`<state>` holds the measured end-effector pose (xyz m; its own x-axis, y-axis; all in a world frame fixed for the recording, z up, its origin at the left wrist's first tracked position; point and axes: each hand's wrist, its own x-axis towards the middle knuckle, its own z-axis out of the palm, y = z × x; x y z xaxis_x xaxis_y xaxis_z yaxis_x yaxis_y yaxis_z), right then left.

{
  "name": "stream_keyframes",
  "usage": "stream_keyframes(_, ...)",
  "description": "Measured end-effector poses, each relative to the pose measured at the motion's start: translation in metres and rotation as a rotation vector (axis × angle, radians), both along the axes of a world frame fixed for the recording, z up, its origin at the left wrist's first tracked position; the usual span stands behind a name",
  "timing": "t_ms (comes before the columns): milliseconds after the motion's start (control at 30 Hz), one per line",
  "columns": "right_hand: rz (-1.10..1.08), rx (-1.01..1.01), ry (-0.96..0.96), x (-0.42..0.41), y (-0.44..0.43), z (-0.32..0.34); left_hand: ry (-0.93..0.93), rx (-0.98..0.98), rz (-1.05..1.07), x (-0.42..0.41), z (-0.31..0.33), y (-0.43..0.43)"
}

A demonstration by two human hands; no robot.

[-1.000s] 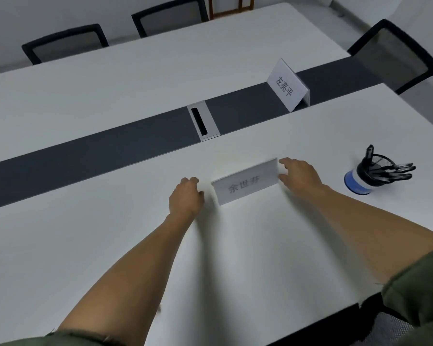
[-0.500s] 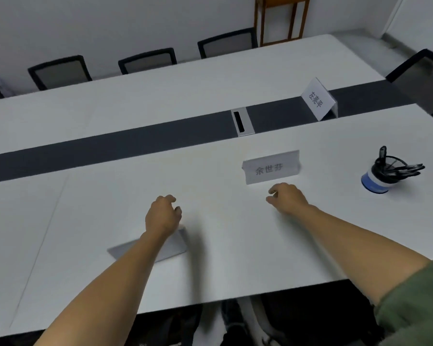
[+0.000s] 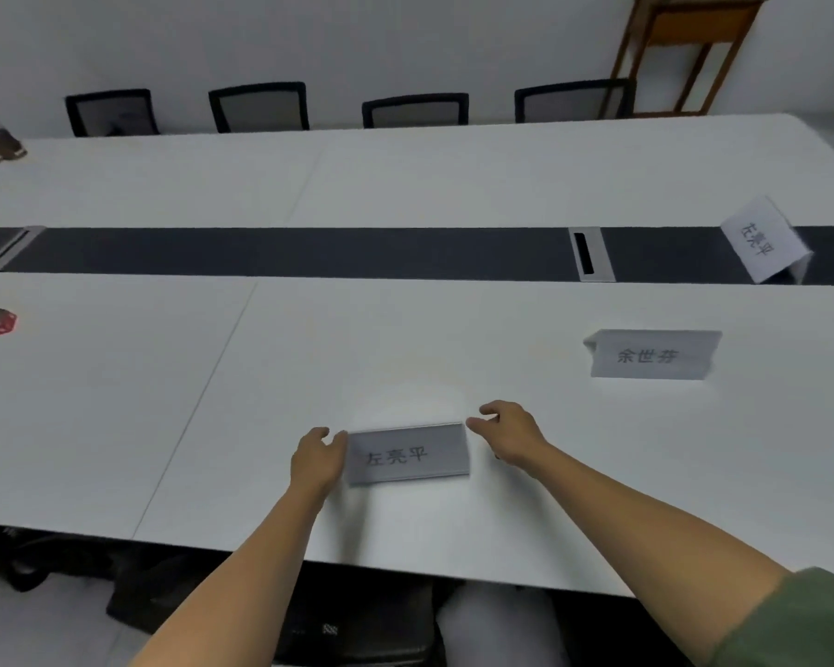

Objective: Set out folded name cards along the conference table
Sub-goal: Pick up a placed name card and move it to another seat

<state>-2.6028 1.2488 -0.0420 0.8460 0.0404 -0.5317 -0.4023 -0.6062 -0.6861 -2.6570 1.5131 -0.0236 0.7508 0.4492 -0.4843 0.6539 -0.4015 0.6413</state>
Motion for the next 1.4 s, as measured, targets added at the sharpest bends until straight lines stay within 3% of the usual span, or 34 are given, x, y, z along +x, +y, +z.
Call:
stream_keyframes(300,-0.154,0.055,0.101,0.000,0.055,-0.036,0.079,-0.336,-0.017,0.020,-0.032,0.023)
stream_keyframes(633,-0.243,0.101,0.050,-0.008,0.062,-0.042,0.045,-0.340,0.007,0.014,-0.034,0.025)
stream_keyframes(833,-0.212,0.186,-0.011,-0.012,0.098,-0.011,-0.059,-0.287,0.106,-0.012,0.003,0.052)
stream_keyframes(1133,-0.064,0.288,-0.072,-0.043,0.240,0.060,-0.263,-0.217,0.285,-0.079,0.062,0.175)
stream_keyframes(1400,0.071,0.306,-0.138,-0.082,0.435,0.087,-0.362,-0.150,0.535,-0.147,0.076,0.351)
